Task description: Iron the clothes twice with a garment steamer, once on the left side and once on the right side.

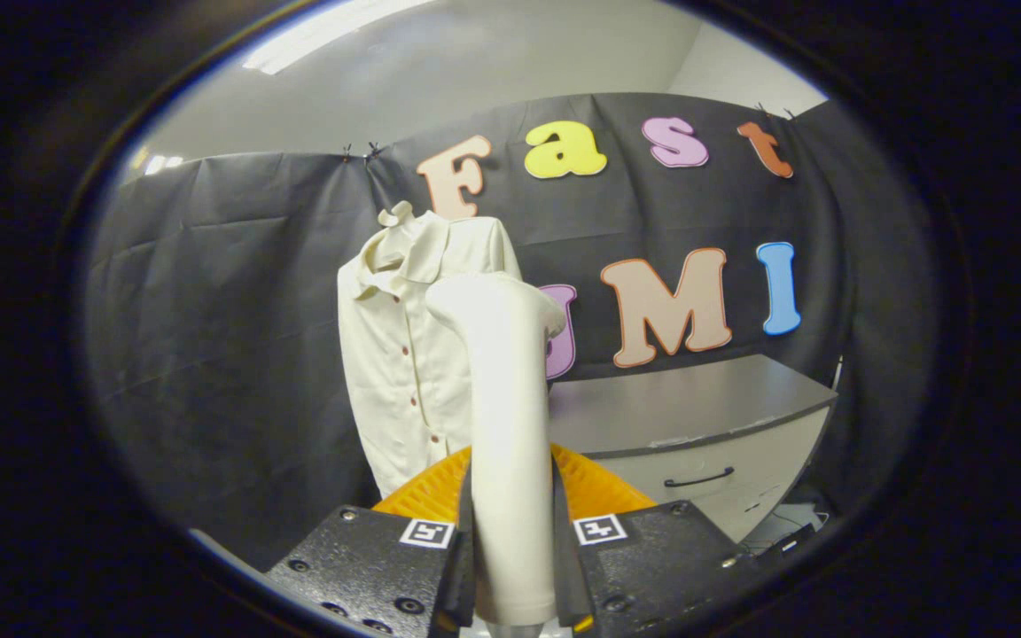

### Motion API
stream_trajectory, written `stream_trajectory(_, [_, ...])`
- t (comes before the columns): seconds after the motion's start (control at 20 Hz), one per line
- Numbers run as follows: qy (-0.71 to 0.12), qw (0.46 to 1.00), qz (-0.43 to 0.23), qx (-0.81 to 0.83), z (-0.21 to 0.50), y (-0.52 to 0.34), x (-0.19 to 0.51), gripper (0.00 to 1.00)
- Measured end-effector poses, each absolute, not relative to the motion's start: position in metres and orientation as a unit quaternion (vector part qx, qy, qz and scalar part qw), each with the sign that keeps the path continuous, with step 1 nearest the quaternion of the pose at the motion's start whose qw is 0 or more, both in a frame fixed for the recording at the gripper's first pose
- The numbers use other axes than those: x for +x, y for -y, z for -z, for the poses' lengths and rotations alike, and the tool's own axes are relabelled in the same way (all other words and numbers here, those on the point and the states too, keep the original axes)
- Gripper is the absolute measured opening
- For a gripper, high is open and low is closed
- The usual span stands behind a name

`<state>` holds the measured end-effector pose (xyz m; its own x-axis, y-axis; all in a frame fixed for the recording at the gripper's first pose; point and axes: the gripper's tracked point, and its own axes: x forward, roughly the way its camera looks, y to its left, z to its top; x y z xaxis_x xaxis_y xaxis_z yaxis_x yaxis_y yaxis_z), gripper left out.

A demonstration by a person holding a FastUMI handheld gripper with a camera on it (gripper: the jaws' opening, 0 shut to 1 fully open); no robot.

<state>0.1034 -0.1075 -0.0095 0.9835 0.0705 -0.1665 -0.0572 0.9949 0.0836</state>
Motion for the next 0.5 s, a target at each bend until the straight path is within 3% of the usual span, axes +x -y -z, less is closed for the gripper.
stream_trajectory(0.5, [-0.07,0.991,-0.102,0.044,-0.008,0.018,0.115,0.35])
